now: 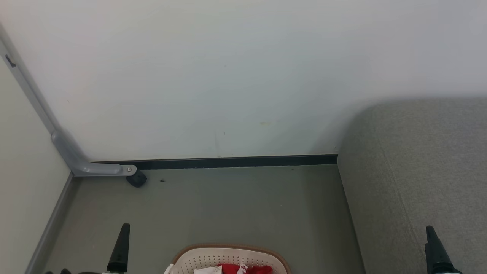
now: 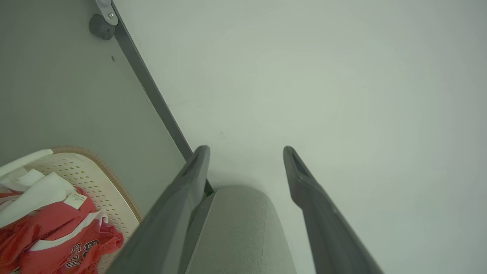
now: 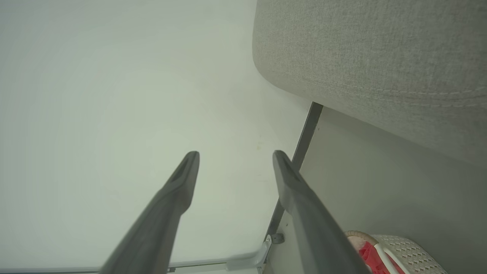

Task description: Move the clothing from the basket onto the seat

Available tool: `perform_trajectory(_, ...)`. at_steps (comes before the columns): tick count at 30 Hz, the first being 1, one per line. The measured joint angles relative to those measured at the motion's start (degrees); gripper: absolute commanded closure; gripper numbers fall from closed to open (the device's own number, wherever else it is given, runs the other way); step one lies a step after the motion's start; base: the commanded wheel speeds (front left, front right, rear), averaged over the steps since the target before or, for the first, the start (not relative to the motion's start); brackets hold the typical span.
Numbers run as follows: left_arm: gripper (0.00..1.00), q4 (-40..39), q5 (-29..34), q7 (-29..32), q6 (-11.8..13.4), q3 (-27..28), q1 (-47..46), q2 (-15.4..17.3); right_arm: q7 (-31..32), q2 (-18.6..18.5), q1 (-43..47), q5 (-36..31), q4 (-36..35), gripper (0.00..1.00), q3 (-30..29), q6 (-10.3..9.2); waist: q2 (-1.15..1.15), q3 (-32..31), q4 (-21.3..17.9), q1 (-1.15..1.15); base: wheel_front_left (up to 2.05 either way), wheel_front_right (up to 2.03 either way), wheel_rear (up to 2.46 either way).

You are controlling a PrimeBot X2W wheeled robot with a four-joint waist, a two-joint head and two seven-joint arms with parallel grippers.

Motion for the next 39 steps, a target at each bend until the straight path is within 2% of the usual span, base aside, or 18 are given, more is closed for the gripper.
perform_trajectory(6,0.0,0.7,6.1,-1.2,1.8,-2.2,-1.0,0.9,-2.1,-2.1,-1.1,-7.1,-0.1,0.0,2.5,-0.09,0.0,0.0,0.0,0.0,0.0,0.0,0.0)
perform_trajectory(15,0.0,0.9,15.2,-2.9,4.9,-4.2,-2.7,1.9,-4.1,-5.3,-2.3,-18.3,-0.2,0.0,6.9,-2.08,0.0,-0.2,0.1,0.0,0.0,0.0,0.0)
perform_trajectory(39,0.0,2.3,37.1,-7.7,9.0,-9.9,-4.0,3.8,-9.0,-9.3,-3.3,-38.8,0.8,0.0,15.3,-6.01,0.0,-1.2,0.6,0.0,0.0,0.0,0.0)
